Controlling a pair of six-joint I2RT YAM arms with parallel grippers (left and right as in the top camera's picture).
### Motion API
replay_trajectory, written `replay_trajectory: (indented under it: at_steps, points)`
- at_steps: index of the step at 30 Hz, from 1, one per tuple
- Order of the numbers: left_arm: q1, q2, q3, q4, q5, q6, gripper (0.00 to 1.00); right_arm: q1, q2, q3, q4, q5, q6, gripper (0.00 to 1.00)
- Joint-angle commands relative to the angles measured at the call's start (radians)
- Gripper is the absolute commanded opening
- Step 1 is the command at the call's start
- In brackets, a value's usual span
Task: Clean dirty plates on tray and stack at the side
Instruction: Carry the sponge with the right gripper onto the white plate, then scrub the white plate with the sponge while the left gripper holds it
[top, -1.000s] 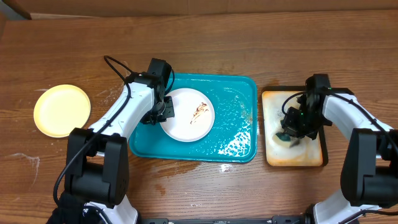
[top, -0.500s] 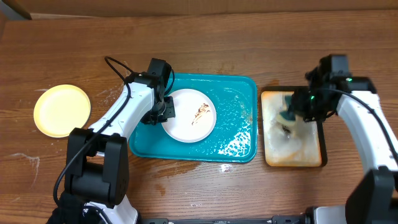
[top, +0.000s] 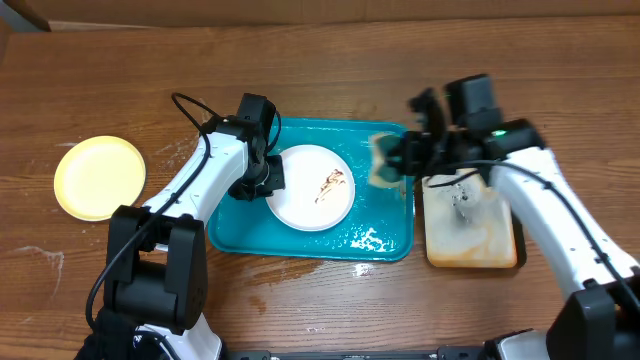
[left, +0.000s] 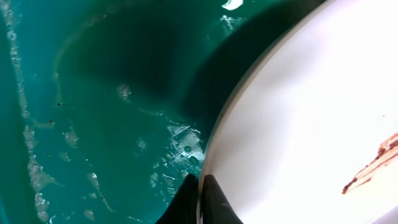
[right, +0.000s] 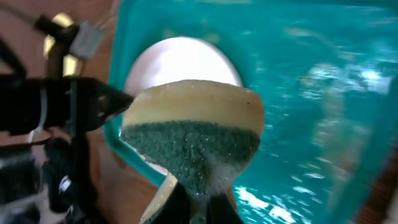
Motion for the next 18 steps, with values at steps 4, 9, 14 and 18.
replay_trajectory:
  at_steps: [4, 9, 14, 18]
  points:
    - [-0.001, 0.019, 0.011, 0.01, 0.073, 0.026, 0.04, 0.134, 0.12, 0.005, 0.101, -0.03, 0.119, 0.04]
    - [-0.001, 0.019, 0.011, 0.02, 0.101, 0.026, 0.04, 0.206, 0.221, 0.005, 0.179, -0.03, 0.153, 0.04]
    - [-0.001, 0.019, 0.011, 0.031, 0.142, 0.026, 0.04, 0.251, 0.281, 0.005, 0.278, -0.03, 0.201, 0.04]
    - [-0.001, 0.019, 0.011, 0.03, 0.166, 0.026, 0.04, 0.273, 0.312, 0.005, 0.322, -0.001, 0.23, 0.04]
